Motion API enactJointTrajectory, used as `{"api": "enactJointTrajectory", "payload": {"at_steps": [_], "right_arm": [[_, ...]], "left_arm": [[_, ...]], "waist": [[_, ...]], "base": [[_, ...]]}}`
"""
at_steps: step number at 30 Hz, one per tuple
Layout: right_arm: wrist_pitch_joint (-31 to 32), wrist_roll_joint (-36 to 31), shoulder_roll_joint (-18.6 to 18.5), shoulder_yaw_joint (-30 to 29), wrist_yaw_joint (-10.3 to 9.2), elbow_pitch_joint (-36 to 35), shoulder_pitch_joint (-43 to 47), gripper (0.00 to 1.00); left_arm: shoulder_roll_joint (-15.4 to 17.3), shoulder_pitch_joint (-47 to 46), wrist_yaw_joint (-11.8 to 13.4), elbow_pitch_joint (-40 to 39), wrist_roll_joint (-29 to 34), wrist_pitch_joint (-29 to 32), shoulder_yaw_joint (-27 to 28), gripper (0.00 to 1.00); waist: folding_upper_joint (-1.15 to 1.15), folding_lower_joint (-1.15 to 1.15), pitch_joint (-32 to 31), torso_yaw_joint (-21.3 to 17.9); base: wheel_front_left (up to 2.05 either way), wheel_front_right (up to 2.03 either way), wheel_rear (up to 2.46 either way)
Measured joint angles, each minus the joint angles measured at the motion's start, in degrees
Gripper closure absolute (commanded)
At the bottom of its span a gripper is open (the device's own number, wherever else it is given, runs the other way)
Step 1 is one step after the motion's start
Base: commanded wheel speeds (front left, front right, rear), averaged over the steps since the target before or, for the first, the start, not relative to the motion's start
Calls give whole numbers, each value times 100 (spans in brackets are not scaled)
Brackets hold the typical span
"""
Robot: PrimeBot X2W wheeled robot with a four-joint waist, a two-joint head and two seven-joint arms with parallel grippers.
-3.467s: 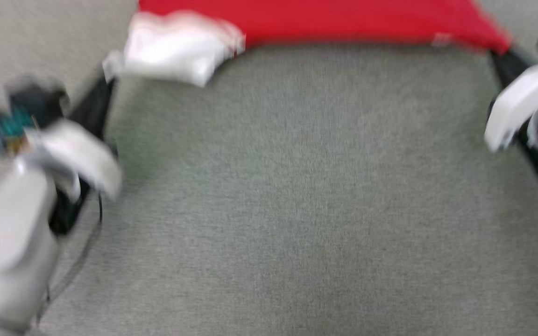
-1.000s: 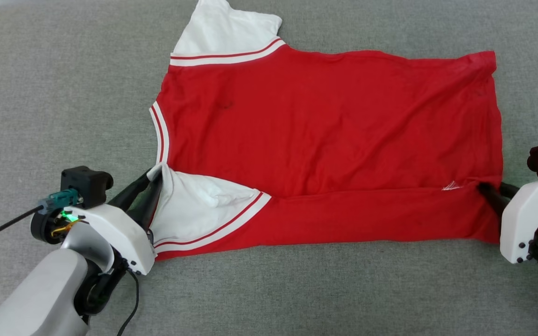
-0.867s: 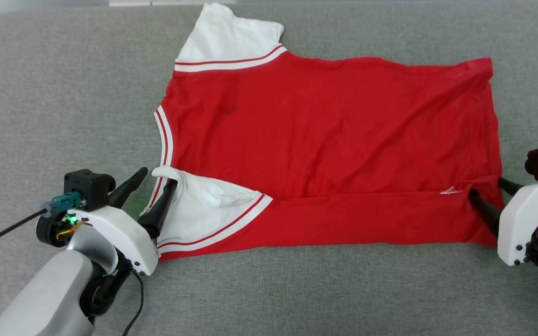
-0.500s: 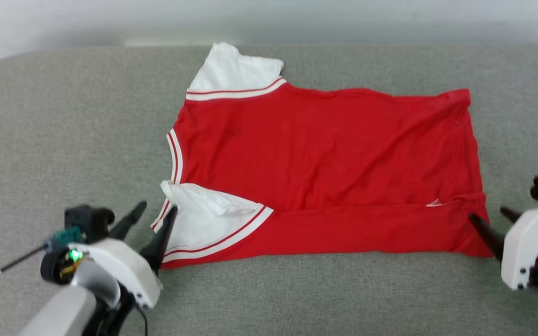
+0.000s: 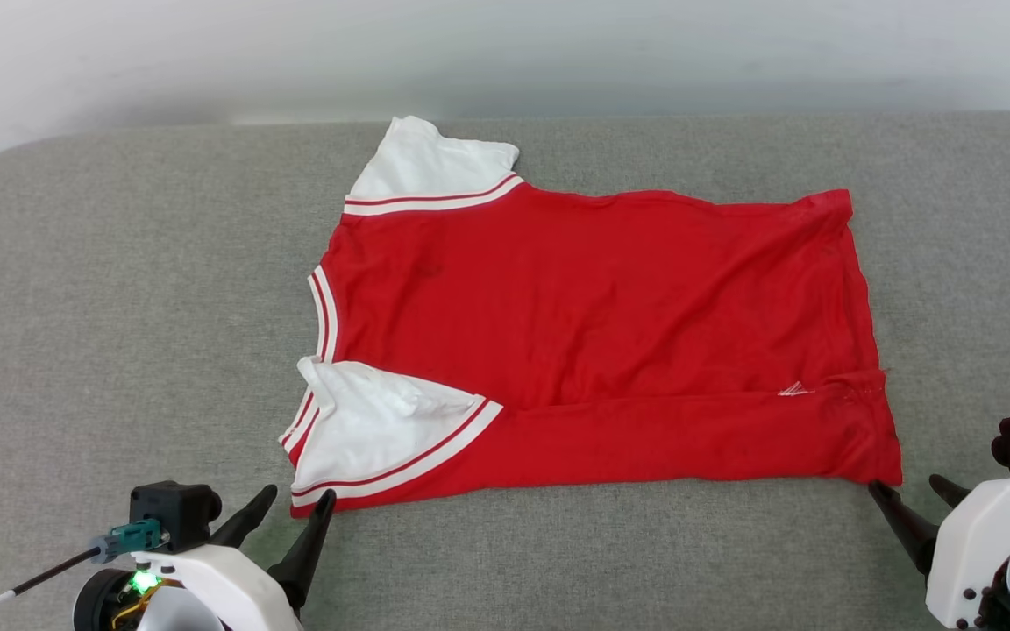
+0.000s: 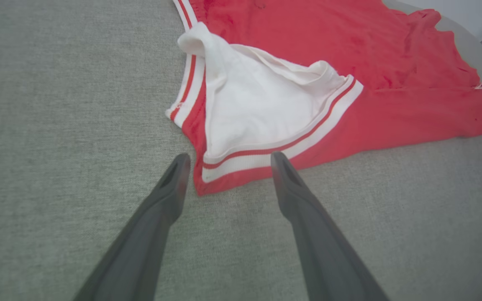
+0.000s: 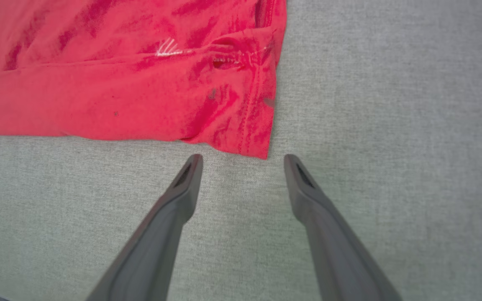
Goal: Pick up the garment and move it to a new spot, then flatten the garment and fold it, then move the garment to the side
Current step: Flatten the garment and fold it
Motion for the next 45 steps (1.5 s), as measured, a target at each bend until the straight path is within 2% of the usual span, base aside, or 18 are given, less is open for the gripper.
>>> {"api": "enactJointTrajectory", "payload": {"at_steps": [5,11,16,19,20,21,24,26,30,38,45], "right_arm": [[55,-131,207,-97,0,-302,111,0],[129,-176,267,-107,0,-523,143,0],[131,-191,280,-96,0,-666,79,0],[149,-229,278,-91,0,-720,21,0],[174,-233,269,-90,0,-726,21,0],[179,-244,253,-88,0,-744,16,0],[200,-315,155,-107,0,-743,-58,0],[361,-386,137,-113,0,-538,-116,0],[499,-432,148,-93,0,-235,-337,0],[653,-683,141,-48,0,575,-750,0],[643,-739,122,109,-2,971,-1022,0]], "left_arm": [[1,-51,136,18,10,110,16,0],[-33,-265,381,350,54,265,38,0],[-34,-403,402,575,112,545,-124,0],[-27,-525,320,666,144,680,-209,0],[-19,-566,263,686,130,747,-246,53],[-8,-608,209,704,108,813,-278,100],[-66,-642,90,730,109,831,-350,100],[-135,-594,102,645,162,676,-385,100],[-109,-468,185,265,209,537,-365,100],[144,-443,383,-597,388,563,-332,100],[171,-480,412,-839,447,616,-359,100]], "waist": [[0,0,133,-57],[0,0,337,-138],[0,0,501,-213],[0,0,588,-239],[0,0,602,-240],[0,0,602,-238],[0,0,541,-214],[0,0,390,-152],[0,0,290,-39],[0,0,406,168],[0,0,577,335]], "base": [[0,0,0],[0,0,0],[0,0,0],[0,0,0],[0,0,0],[0,0,0],[0,0,0],[0,0,0],[0,0,0],[0,0,0],[0,0,0]]}}
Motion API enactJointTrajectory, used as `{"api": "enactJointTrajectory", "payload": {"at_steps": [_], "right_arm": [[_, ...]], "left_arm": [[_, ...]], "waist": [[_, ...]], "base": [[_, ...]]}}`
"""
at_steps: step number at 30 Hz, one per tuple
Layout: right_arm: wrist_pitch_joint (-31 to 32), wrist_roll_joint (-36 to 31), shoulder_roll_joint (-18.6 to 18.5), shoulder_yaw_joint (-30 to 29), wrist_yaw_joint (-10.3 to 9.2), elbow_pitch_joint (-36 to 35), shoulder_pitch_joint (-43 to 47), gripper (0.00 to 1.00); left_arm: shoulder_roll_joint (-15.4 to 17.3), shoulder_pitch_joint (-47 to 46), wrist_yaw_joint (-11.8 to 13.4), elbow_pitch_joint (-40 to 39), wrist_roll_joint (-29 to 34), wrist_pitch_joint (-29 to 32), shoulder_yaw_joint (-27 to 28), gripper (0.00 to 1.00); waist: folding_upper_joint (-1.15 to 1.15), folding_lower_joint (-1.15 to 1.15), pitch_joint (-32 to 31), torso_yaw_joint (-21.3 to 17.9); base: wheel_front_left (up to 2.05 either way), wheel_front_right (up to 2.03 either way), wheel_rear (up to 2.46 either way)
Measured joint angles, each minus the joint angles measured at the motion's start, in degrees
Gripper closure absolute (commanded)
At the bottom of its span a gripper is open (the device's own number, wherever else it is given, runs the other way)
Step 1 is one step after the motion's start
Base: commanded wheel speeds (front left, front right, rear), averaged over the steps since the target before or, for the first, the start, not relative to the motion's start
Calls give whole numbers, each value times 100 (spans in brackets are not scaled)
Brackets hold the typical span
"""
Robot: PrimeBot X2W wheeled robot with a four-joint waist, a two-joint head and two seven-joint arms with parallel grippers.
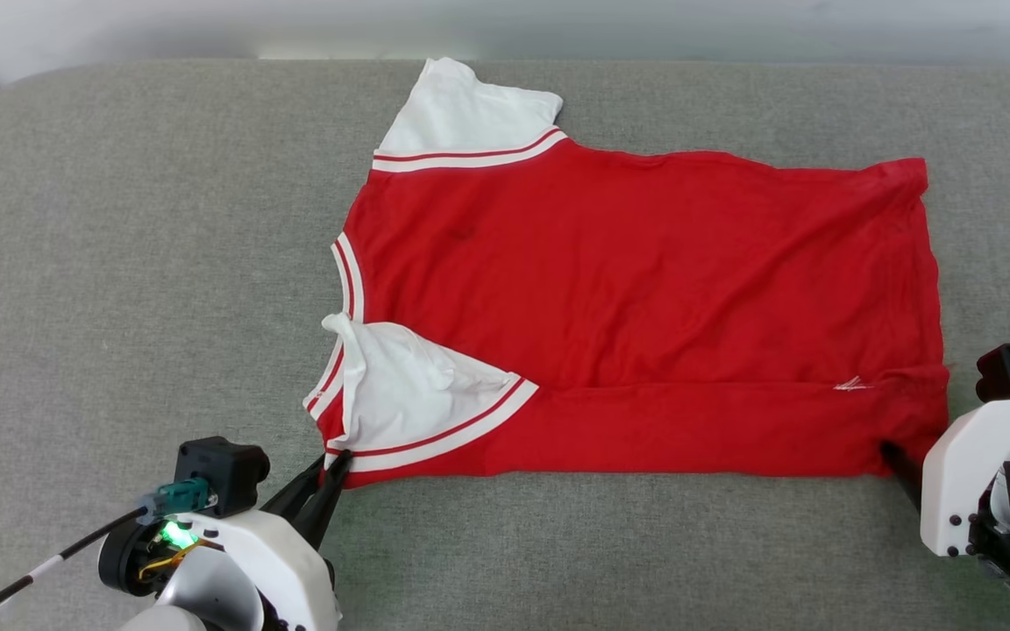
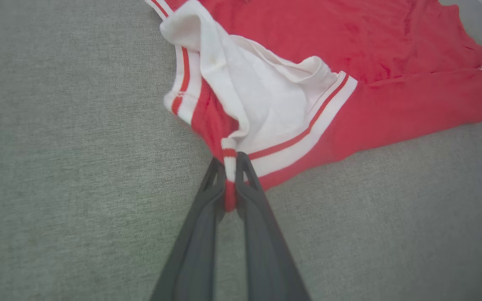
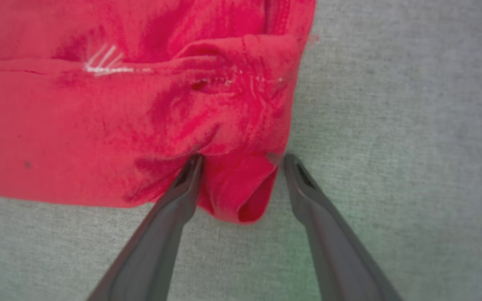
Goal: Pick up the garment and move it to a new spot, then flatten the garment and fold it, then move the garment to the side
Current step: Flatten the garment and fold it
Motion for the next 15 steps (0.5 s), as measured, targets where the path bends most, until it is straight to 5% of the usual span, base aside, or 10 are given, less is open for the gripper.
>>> {"api": "enactJointTrajectory", "payload": {"at_steps": [1,2,15], "right_arm": [[5,-1,-12,13,-1,38,-15,58],[4,-18,-25,14,-1,66,-23,100],[127,193,-225,-152,4,-110,410,100]], "left_arm": [[2,-4,8,5,11,4,-8,100],[7,-4,12,20,23,5,-21,100],[265,438,45,160,-69,27,-68,100]], "waist": [[0,0,17,17],[0,0,27,32],[0,0,-473,-74]], "base": [[0,0,0],[0,0,0],[0,0,0]]}}
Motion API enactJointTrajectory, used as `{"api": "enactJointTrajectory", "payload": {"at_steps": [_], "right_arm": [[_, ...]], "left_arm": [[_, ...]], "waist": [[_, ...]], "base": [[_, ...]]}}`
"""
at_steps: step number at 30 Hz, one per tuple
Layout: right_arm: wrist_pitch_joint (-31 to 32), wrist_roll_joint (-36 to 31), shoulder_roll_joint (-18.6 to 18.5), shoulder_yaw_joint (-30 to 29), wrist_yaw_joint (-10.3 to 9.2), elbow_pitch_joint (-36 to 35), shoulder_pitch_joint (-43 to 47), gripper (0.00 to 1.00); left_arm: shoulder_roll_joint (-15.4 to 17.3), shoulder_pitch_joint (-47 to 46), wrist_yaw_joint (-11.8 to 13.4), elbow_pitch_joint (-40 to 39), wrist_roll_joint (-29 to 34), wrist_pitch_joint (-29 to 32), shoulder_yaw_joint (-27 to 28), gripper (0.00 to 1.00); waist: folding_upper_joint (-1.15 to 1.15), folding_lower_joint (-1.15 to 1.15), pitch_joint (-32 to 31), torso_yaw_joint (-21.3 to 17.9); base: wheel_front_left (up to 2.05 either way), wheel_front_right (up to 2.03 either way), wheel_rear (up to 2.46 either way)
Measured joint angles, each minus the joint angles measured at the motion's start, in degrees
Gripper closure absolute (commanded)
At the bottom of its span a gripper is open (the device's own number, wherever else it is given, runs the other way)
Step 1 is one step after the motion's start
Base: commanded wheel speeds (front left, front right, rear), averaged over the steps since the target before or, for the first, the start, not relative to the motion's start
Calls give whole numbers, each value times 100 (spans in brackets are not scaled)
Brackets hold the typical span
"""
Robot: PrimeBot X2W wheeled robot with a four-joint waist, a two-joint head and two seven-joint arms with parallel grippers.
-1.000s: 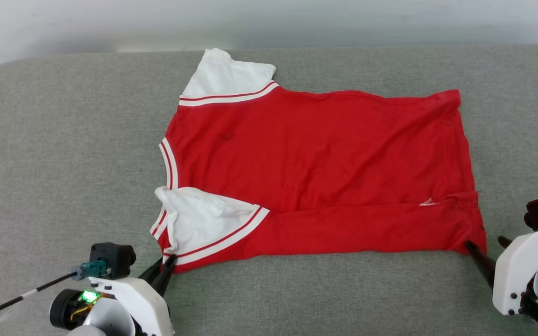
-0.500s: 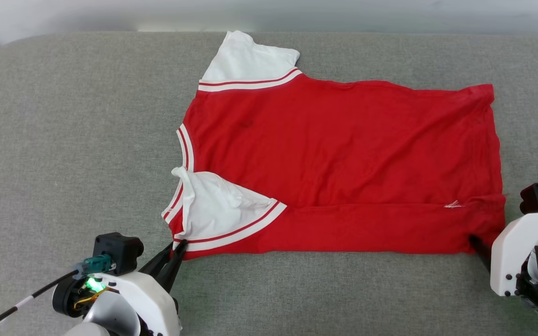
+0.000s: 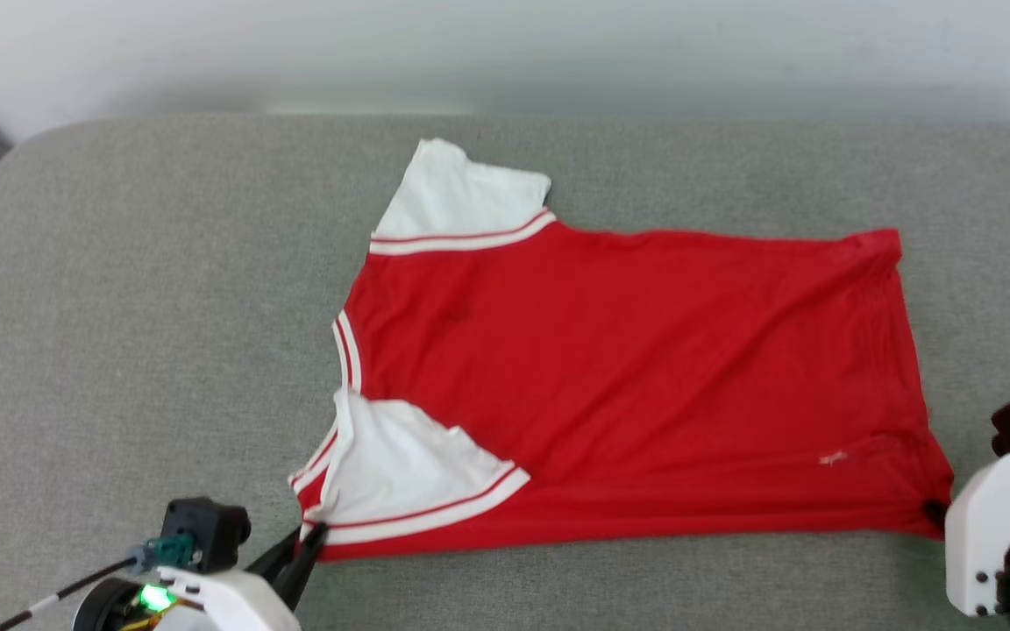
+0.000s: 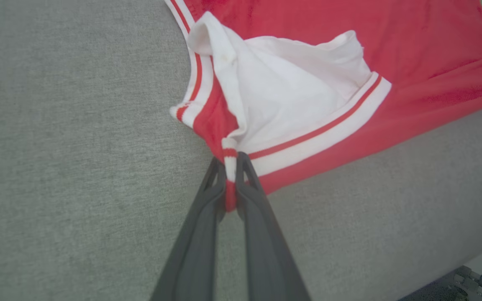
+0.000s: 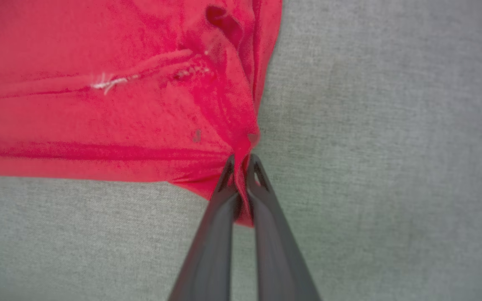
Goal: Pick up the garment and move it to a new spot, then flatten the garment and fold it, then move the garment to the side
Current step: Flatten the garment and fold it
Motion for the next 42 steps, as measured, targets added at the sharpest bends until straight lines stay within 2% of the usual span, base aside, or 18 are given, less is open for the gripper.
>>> {"api": "enactJointTrajectory", "payload": {"at_steps": [4,10,17,18,19,20,21,28,32,36,39,42], "right_arm": [[154,118,-82,-175,1,-446,462,100],[369,225,-102,-346,1,-968,1187,100],[381,220,123,-392,0,-971,1581,100],[366,214,156,-389,0,-923,1583,100],[360,214,176,-375,0,-871,1585,100],[345,210,186,-364,0,-827,1587,43],[285,174,186,-356,0,-797,1586,0],[-300,232,122,-230,-2,-851,1410,0],[-1050,285,30,-164,-2,-1091,1170,0],[-1972,260,10,-60,-2,-1305,959,0],[-2627,197,86,-22,-2,-1390,887,0],[-3253,134,240,-18,-2,-1484,866,0]], "left_arm": [[164,382,87,-103,-79,21,-31,100],[183,904,168,-212,-213,20,-162,100],[48,1042,121,105,-216,-64,-311,100],[32,1046,107,171,-213,-85,-330,98],[14,1044,64,229,-189,-89,-356,56],[3,1038,24,274,-152,-111,-392,0],[-7,1022,2,318,-118,-147,-412,0],[-102,742,-110,353,130,-944,-169,0],[-172,580,-78,324,343,-1628,102,0],[-294,490,-15,222,639,-1958,390,0],[-546,482,22,47,890,-2006,767,0],[-929,527,85,-240,1311,-2018,1406,0]], "waist": [[0,0,-242,-84],[0,0,-423,-199],[0,0,-487,-213],[0,0,-497,-217],[0,0,-511,-220],[0,0,-523,-225],[0,0,-535,-229],[0,0,-675,-254],[0,0,-770,-288],[0,0,-842,-345],[0,0,-863,-382],[0,0,-847,-421]], "base": [[0,0,0],[0,0,0],[0,0,0],[0,0,0],[0,0,0],[0,0,0],[0,0,0],[0,0,0],[0,0,0],[0,0,0],[0,0,0],[0,0,0]]}}
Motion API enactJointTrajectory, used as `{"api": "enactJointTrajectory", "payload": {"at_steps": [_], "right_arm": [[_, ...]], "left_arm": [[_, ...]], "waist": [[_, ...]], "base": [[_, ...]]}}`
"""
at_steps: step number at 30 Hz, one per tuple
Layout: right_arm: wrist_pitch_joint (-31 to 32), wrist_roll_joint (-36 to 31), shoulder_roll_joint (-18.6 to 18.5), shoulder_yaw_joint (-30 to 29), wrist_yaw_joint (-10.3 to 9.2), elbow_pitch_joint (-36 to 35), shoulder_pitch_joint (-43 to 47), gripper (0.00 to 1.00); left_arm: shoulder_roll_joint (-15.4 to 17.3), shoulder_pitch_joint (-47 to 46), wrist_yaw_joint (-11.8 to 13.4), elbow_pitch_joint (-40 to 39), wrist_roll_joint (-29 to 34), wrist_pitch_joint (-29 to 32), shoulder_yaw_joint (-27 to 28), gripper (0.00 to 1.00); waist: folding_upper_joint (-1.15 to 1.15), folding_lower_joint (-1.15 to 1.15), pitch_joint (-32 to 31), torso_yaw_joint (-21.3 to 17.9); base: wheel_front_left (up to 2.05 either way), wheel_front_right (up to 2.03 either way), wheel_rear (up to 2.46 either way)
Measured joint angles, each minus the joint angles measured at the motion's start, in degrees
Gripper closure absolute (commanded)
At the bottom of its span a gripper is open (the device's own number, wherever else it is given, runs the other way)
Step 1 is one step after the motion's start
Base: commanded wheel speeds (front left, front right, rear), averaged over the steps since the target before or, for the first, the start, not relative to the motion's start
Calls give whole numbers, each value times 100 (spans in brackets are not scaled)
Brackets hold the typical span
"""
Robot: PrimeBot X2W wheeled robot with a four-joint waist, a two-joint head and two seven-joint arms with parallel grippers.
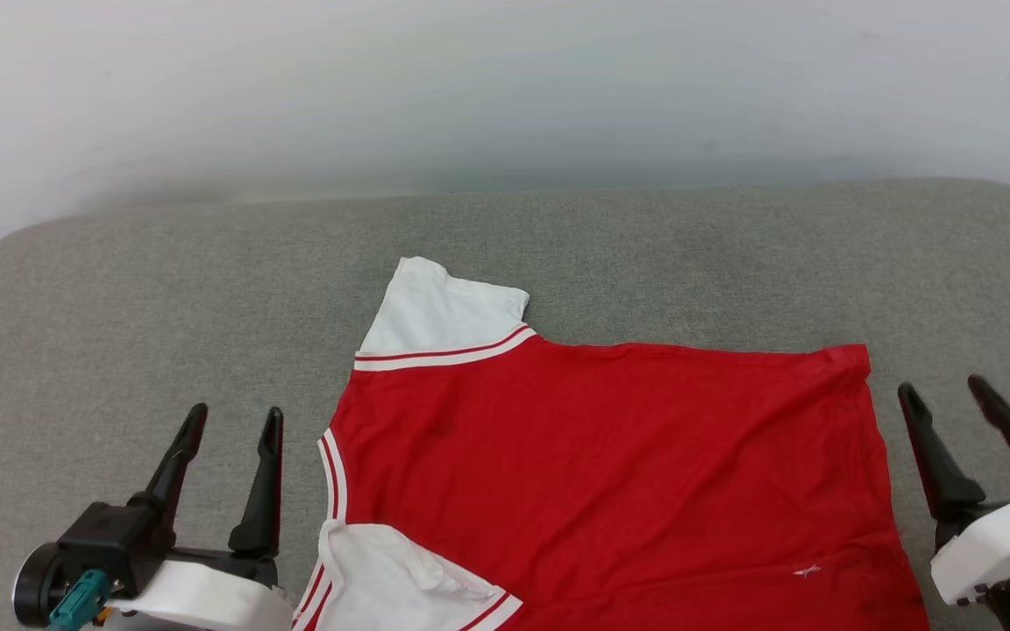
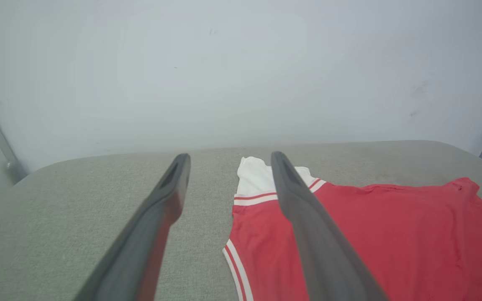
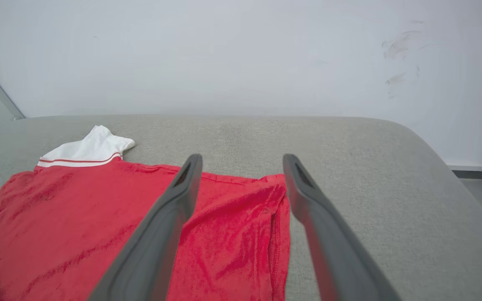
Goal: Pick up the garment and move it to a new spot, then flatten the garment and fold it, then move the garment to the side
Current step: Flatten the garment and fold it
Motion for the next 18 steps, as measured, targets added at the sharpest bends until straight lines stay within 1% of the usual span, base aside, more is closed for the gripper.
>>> {"api": "enactJointTrajectory", "payload": {"at_steps": [2,4,7,10,14,18], "right_arm": [[-476,-99,98,1,0,-48,-40,0],[-873,-176,185,25,0,-35,-98,0],[-1285,-226,313,87,0,22,-104,0],[-1503,-296,378,145,0,78,-106,0],[-1659,-379,437,163,0,127,-119,0],[-1719,-436,553,151,0,125,-181,0]], "left_arm": [[-242,163,-44,-99,242,-5,333,0],[-514,286,-193,-167,413,-5,589,0],[-833,355,-478,-188,649,-5,943,0],[-1123,429,-812,-143,771,-7,1179,0],[-1346,428,-1237,-26,959,-7,1450,0],[-1488,337,-1556,92,1102,-7,1658,0]], "waist": [[0,0,32,-38],[0,0,74,-74],[0,0,136,-121],[0,0,208,-169],[0,0,321,-240],[0,0,436,-313]], "base": [[0,0,0],[0,0,0],[0,0,0],[0,0,0],[0,0,0],[0,0,0]]}}
